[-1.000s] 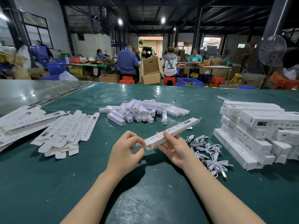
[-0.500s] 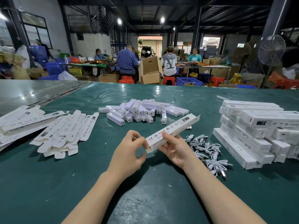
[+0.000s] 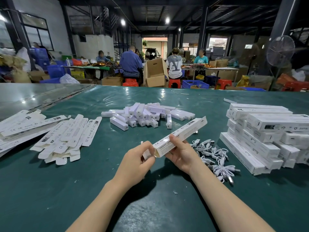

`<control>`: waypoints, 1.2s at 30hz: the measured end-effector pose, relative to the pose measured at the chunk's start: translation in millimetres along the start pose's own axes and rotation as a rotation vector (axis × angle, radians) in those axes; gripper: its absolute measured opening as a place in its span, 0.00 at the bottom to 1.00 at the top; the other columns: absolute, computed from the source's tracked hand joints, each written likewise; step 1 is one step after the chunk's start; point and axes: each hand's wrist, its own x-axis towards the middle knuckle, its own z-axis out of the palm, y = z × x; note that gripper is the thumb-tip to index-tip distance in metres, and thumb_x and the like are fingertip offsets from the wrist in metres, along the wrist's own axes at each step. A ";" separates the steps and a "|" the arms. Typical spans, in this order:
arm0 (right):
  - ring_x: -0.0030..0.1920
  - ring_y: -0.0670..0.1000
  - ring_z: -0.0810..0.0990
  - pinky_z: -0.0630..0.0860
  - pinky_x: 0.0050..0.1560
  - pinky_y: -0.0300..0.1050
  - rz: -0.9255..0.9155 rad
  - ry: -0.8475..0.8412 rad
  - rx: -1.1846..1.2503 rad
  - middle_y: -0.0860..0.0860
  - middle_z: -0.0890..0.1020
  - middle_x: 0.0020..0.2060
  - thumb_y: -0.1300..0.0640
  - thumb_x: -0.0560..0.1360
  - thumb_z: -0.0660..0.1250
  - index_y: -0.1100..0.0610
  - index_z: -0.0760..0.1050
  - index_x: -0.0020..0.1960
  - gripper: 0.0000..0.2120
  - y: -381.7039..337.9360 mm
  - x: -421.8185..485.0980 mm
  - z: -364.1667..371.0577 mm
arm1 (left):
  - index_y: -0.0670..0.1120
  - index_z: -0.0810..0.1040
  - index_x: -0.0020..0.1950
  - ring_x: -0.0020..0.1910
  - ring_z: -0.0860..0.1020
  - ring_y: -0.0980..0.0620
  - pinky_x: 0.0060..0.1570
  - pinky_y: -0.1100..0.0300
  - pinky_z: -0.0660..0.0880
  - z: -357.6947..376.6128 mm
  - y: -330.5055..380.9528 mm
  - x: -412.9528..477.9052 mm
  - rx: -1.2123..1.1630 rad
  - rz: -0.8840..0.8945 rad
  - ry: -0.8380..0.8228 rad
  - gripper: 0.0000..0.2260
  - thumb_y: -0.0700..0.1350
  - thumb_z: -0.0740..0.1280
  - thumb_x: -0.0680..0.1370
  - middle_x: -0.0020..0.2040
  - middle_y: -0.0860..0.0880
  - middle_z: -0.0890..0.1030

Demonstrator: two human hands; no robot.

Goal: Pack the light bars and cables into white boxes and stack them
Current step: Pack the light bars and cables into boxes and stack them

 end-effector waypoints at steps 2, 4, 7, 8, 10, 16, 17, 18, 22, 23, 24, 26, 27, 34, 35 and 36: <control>0.31 0.51 0.83 0.80 0.30 0.45 -0.010 0.012 0.002 0.53 0.81 0.29 0.58 0.61 0.68 0.58 0.71 0.44 0.12 0.4 0.2 0.6 | 0.60 0.70 0.36 0.23 0.62 0.56 0.26 0.68 0.59 3.2 1.7 -1.0 -0.061 -0.006 0.020 0.08 0.46 0.61 0.70 0.23 0.55 0.66; 0.31 0.50 0.82 0.80 0.31 0.45 -0.024 0.024 -0.004 0.52 0.81 0.28 0.58 0.61 0.69 0.58 0.71 0.43 0.12 1.1 0.7 0.6 | 0.60 0.71 0.37 0.23 0.61 0.56 0.26 0.67 0.59 5.0 1.4 -1.5 -0.097 -0.006 0.049 0.07 0.47 0.62 0.71 0.22 0.55 0.65; 0.30 0.50 0.82 0.81 0.32 0.45 -0.038 0.023 -0.045 0.51 0.80 0.27 0.57 0.61 0.69 0.58 0.71 0.42 0.12 2.0 1.1 0.4 | 0.58 0.71 0.38 0.24 0.62 0.57 0.26 0.67 0.60 4.9 -0.5 -1.1 -0.097 -0.018 0.090 0.10 0.44 0.66 0.75 0.25 0.55 0.67; 0.30 0.50 0.82 0.81 0.32 0.45 -0.041 0.019 -0.061 0.51 0.80 0.27 0.57 0.61 0.69 0.58 0.70 0.42 0.12 2.3 1.4 0.3 | 0.56 0.71 0.38 0.24 0.63 0.57 0.27 0.68 0.61 4.4 -1.0 -0.6 -0.097 -0.023 0.104 0.11 0.42 0.67 0.76 0.26 0.56 0.69; 0.31 0.50 0.82 0.81 0.33 0.45 -0.048 0.015 -0.082 0.52 0.81 0.27 0.57 0.61 0.69 0.58 0.70 0.42 0.12 3.3 2.2 0.4 | 0.54 0.72 0.38 0.25 0.65 0.58 0.27 0.68 0.63 3.3 0.0 0.1 -0.112 -0.048 0.119 0.11 0.40 0.68 0.75 0.30 0.58 0.73; 0.30 0.52 0.83 0.80 0.32 0.44 -0.060 0.039 -0.125 0.54 0.83 0.29 0.53 0.61 0.69 0.58 0.71 0.43 0.14 5.5 3.1 3.1 | 0.45 0.77 0.39 0.29 0.74 0.57 0.31 0.63 0.77 2.0 8.7 4.8 -0.526 -0.241 0.173 0.11 0.29 0.67 0.73 0.35 0.51 0.78; 0.29 0.51 0.82 0.80 0.30 0.43 -0.066 0.048 -0.132 0.53 0.83 0.29 0.52 0.61 0.69 0.58 0.71 0.43 0.14 5.6 3.1 3.7 | 0.45 0.77 0.42 0.30 0.76 0.58 0.32 0.63 0.78 1.0 9.5 6.0 -0.618 -0.266 0.168 0.10 0.29 0.67 0.73 0.36 0.49 0.78; 0.28 0.51 0.82 0.79 0.29 0.42 -0.073 0.055 -0.136 0.53 0.82 0.29 0.51 0.61 0.69 0.57 0.71 0.43 0.14 5.8 3.0 4.1 | 0.45 0.78 0.46 0.31 0.77 0.58 0.33 0.62 0.78 -0.5 9.1 6.7 -0.707 -0.294 0.160 0.11 0.30 0.68 0.72 0.37 0.48 0.78; 0.27 0.51 0.81 0.77 0.27 0.41 -0.085 0.053 -0.176 0.54 0.82 0.28 0.50 0.61 0.69 0.59 0.72 0.43 0.16 7.2 2.2 3.9 | 0.43 0.78 0.45 0.32 0.79 0.55 0.33 0.63 0.78 -3.3 7.0 8.4 -0.798 -0.355 0.152 0.08 0.31 0.68 0.72 0.35 0.48 0.81; 0.27 0.51 0.81 0.78 0.27 0.41 -0.085 0.050 -0.191 0.54 0.82 0.28 0.50 0.61 0.69 0.60 0.72 0.43 0.17 7.5 2.0 4.1 | 0.43 0.78 0.44 0.32 0.79 0.56 0.33 0.63 0.78 -2.0 6.8 8.5 -0.769 -0.357 0.163 0.07 0.31 0.68 0.73 0.36 0.48 0.81; 0.27 0.51 0.81 0.78 0.27 0.41 -0.086 0.048 -0.204 0.55 0.82 0.28 0.50 0.61 0.69 0.60 0.73 0.43 0.17 7.6 2.1 4.1 | 0.43 0.78 0.43 0.33 0.79 0.56 0.33 0.64 0.78 -0.7 6.4 8.8 -0.747 -0.360 0.177 0.07 0.31 0.68 0.73 0.37 0.48 0.81; 0.26 0.51 0.80 0.78 0.27 0.41 -0.084 0.050 -0.213 0.55 0.81 0.26 0.49 0.62 0.68 0.61 0.73 0.43 0.17 7.3 2.6 4.3 | 0.43 0.77 0.43 0.36 0.79 0.56 0.33 0.64 0.78 0.8 4.7 9.5 -0.713 -0.365 0.214 0.06 0.33 0.68 0.73 0.40 0.48 0.80; 0.25 0.51 0.80 0.78 0.27 0.42 -0.081 0.053 -0.204 0.55 0.80 0.26 0.48 0.63 0.67 0.62 0.74 0.43 0.18 7.1 2.9 3.9 | 0.43 0.77 0.43 0.37 0.79 0.55 0.33 0.64 0.78 0.7 3.9 10.0 -0.703 -0.369 0.232 0.05 0.33 0.68 0.73 0.41 0.47 0.79; 0.29 0.51 0.82 0.79 0.30 0.42 -0.047 0.004 -0.174 0.56 0.82 0.28 0.46 0.65 0.64 0.63 0.75 0.45 0.20 5.7 4.1 0.5 | 0.42 0.75 0.39 0.31 0.79 0.58 0.32 0.63 0.78 -1.0 1.3 12.4 -0.790 -0.386 0.276 0.06 0.34 0.66 0.75 0.34 0.49 0.79; 0.29 0.51 0.82 0.79 0.31 0.41 -0.042 -0.011 -0.191 0.56 0.82 0.28 0.46 0.65 0.64 0.63 0.75 0.47 0.21 5.9 4.0 1.0 | 0.42 0.76 0.38 0.31 0.79 0.58 0.32 0.64 0.78 -1.6 0.6 12.8 -0.818 -0.393 0.286 0.06 0.34 0.67 0.75 0.34 0.50 0.80; 0.30 0.51 0.82 0.79 0.31 0.41 -0.038 -0.021 -0.206 0.56 0.83 0.29 0.47 0.64 0.64 0.63 0.74 0.48 0.21 6.2 3.8 1.4 | 0.42 0.76 0.38 0.31 0.79 0.58 0.32 0.64 0.78 -2.3 -0.2 13.1 -0.855 -0.404 0.296 0.06 0.35 0.67 0.74 0.34 0.50 0.80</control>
